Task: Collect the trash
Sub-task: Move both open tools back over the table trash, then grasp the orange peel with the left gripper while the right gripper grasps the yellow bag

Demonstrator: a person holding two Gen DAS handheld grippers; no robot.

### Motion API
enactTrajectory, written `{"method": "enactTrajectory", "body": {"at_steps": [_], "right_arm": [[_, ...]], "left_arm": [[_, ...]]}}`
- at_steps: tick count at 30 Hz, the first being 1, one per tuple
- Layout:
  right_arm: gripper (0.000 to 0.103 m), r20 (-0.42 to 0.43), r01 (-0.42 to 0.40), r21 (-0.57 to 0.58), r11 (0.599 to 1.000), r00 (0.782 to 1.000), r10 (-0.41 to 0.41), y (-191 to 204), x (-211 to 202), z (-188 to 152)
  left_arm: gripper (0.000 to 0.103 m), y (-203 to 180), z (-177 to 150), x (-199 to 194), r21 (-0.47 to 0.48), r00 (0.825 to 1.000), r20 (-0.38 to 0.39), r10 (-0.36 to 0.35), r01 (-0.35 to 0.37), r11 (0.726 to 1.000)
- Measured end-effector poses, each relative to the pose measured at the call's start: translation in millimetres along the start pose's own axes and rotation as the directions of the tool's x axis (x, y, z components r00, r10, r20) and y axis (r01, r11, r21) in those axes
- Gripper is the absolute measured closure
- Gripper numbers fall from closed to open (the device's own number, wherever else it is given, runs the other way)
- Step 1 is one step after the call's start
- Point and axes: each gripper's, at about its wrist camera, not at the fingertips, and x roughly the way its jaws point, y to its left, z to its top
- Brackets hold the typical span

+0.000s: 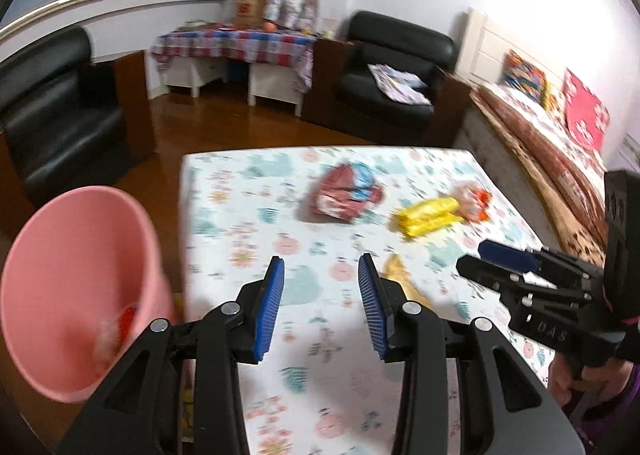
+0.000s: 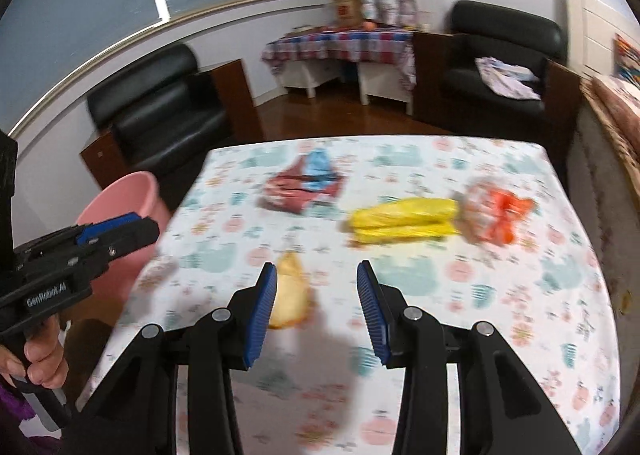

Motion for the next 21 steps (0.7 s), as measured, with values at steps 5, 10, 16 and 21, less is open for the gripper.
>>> {"method": "enactTrajectory", "body": {"at_steps": [5, 10, 16, 21], "right_arm": [[0.062, -0.007, 0.030, 0.062, 0.998, 1.000, -0.030, -30.1, 0.3, -3.4], [0.062, -0.015, 0.032, 0.095, 0.995, 0.999, -0.031, -44.9, 3.7, -5.0], [0.062, -0.021, 0.021, 0.119, 0.993, 1.000, -0.019, -57.6, 8.1, -8.8], [0.062, -0.030, 0.003, 0.143, 0.990, 1.000, 0.001, -64.8, 13.6, -10.3]], "left_arm": [[0.064, -24.6, 0.0, 26.7, 0.044, 0.998, -0.055, -0.042, 0.044, 0.998], [0.064, -42.2, -5.1, 56.0, 0.080, 0.992, -0.120, -0.045, 0.055, 0.995], [0.064, -49.0, -8.7, 83.3, 0.078, 0.983, -0.182, -0.026, 0.041, 0.996], [0.064, -57.5, -14.5, 96.0, 0.085, 0.980, -0.201, -0.005, 0.023, 0.996]]}}
